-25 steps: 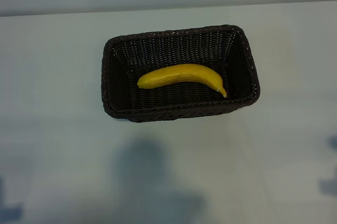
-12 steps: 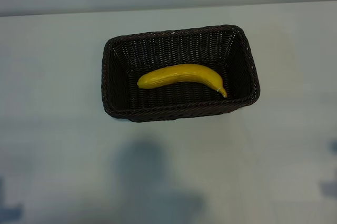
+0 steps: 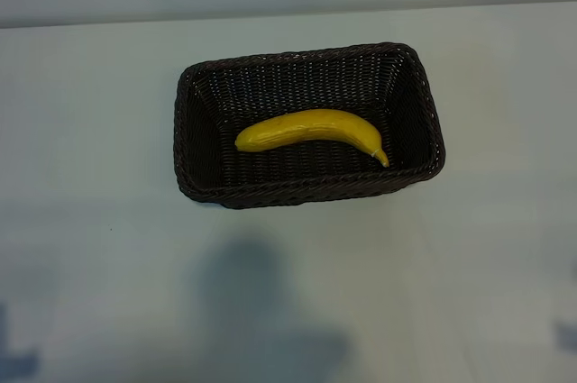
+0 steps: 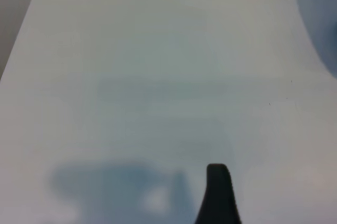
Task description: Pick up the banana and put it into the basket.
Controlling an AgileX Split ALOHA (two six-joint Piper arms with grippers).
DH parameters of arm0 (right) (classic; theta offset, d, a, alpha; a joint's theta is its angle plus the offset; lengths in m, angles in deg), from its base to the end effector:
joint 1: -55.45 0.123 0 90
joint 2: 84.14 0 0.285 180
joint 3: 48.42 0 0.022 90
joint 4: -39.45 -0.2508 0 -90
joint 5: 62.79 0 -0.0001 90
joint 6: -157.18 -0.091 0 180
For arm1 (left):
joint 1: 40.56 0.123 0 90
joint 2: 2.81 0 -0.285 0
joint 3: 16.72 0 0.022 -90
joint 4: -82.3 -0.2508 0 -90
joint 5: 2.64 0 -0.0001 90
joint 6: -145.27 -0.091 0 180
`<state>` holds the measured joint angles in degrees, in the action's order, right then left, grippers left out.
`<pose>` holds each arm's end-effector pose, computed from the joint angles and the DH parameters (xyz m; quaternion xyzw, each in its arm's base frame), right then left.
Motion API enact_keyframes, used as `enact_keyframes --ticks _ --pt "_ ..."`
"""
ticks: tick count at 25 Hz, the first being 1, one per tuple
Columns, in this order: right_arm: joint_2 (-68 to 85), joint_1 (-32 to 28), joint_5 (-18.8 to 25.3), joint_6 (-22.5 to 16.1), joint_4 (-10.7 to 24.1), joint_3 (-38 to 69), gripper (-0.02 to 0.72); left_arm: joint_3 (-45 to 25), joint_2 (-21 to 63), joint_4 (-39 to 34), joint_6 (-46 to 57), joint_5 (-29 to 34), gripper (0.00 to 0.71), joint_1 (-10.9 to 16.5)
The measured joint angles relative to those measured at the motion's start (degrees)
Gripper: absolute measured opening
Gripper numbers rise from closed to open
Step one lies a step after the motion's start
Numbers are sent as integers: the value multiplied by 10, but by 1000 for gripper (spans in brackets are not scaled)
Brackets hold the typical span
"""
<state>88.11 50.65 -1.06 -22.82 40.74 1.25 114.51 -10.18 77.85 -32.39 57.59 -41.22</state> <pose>-0.0036 -0.0015 0.2706 0.0365 0.8615 -0.0324 0.5055 -0.0052 0.0062 0.2773 -0.0138 0.8490 0.0250 0.5276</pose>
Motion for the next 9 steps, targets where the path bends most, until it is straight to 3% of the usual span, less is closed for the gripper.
enact_keyframes --ticks 9 --pt "3 1 0 -3 -6 1 563 0 0 0 1 0 572 0"
